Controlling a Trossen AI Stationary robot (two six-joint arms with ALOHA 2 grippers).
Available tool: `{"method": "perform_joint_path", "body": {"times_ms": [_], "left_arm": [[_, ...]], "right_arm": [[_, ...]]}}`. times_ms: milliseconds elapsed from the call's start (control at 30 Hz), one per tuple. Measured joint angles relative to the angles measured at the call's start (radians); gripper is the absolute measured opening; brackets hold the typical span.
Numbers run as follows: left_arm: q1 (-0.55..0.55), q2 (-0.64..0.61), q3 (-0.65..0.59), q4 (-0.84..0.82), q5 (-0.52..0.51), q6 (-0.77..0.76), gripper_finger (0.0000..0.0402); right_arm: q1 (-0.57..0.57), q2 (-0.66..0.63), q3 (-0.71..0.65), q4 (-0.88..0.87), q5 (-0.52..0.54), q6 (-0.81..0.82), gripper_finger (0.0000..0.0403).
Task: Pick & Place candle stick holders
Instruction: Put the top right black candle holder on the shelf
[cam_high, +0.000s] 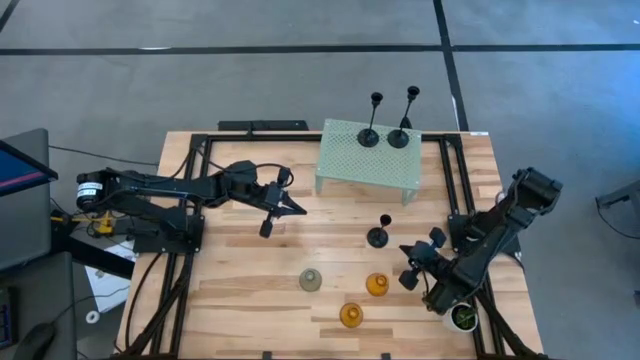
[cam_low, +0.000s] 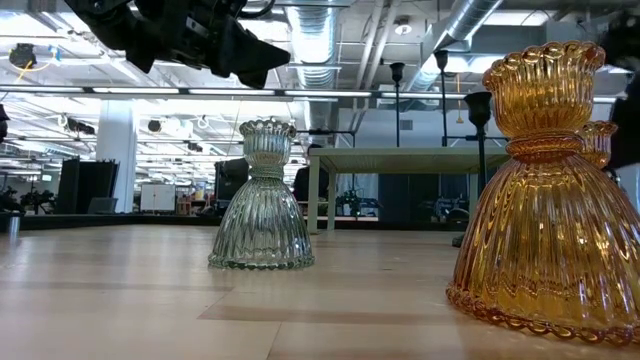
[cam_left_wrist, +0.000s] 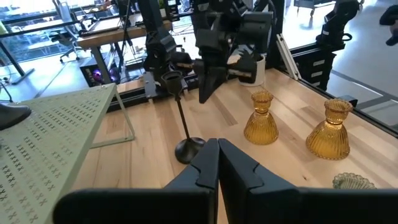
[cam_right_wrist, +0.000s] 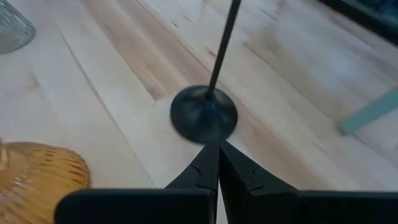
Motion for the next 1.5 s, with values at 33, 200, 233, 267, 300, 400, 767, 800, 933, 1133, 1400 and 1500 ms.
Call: {"method": "perform_joint_path", "body": {"times_ms": [33,200,233,267,300,400,767,800,933,1133,1400,1500], "left_arm": [[0.000,0.000,0.000,0.000,0.000,0.000,0.0005],[0.000,0.000,0.000,0.000,0.000,0.000,0.0006],[0.000,0.000,0.000,0.000,0.000,0.000,0.0005],[0.000,0.000,0.000,0.000,0.000,0.000,0.0005],[0.000,0.000,0.000,0.000,0.000,0.000,0.0005],[0.000,0.000,0.000,0.000,0.000,-0.003,0.0006],[0.000,0.000,0.000,0.000,0.000,-0.003,0.0007],[0.000,0.000,0.000,0.000,0.000,-0.003,0.0006],[0.000,0.000,0.000,0.000,0.000,-0.003,0.0005],[0.000,0.000,0.000,0.000,0.000,-0.003,0.0006],[0.000,0.000,0.000,-0.001,0.000,-0.003,0.0007],[0.000,0.000,0.000,-0.007,0.000,-0.003,0.0005]], "right_arm": [[0.000,0.000,-0.026,0.047,0.001,0.003,0.0000],[0.000,-0.020,-0.229,0.461,0.013,-0.032,0.0000],[-0.001,-0.023,-0.272,0.547,0.020,-0.053,0.0000],[-0.003,-0.025,-0.308,0.618,0.025,-0.076,0.0000],[-0.005,-0.026,-0.343,0.684,0.026,-0.101,0.0000],[-0.008,-0.037,-0.409,0.802,0.056,-0.178,0.0000],[-0.015,-0.058,-0.434,0.936,0.124,-0.485,0.0000],[-0.023,-0.057,-0.434,0.936,0.128,-0.485,0.0000],[-0.078,-0.056,-0.434,0.949,0.203,-0.493,0.0000],[-0.161,-0.057,-0.434,0.969,0.180,-0.493,0.0000],[-0.222,-0.057,-0.434,1.155,0.080,-0.706,0.0010],[-0.245,-0.057,-0.434,1.236,0.054,-0.806,0.0036]]}}
